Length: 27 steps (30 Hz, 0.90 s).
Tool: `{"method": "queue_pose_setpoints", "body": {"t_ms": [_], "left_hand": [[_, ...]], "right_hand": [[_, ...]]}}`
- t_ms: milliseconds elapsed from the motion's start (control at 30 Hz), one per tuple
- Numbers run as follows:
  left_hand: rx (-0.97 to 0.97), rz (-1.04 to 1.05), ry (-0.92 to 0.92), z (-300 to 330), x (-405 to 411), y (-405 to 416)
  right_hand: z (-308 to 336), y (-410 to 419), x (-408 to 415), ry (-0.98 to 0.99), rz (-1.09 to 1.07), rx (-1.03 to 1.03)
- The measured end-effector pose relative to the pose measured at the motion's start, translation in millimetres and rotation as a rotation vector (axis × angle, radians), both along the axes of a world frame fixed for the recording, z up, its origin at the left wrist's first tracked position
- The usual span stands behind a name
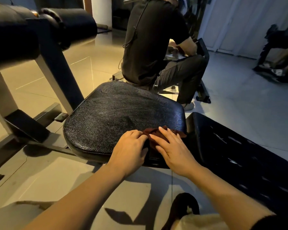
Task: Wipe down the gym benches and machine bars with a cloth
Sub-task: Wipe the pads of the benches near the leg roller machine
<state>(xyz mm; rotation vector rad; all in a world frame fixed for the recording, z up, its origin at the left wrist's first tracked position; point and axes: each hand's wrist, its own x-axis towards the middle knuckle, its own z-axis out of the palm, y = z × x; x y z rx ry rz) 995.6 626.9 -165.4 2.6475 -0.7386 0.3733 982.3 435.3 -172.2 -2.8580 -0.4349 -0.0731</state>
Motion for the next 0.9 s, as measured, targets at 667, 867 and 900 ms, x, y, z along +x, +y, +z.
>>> {"method": "queue_pose_setpoints", "body": {"t_ms": [667, 867, 900], "left_hand": [[0.075, -0.034, 0.087, 9.6, 69.5, 1.6], [0.103, -0.022, 0.092, 15.2, 105.6, 7.6], [0.102, -0.021, 0.09, 15.8, 111.0, 7.8]], "right_hand": [[14.9, -24.3, 107.5, 0.125, -0.097, -0.038], [16.0, -28.8, 167.2, 0.115, -0.218, -0.047], [15.9, -30.2, 174.3, 0.116, -0.231, -0.041]]}}
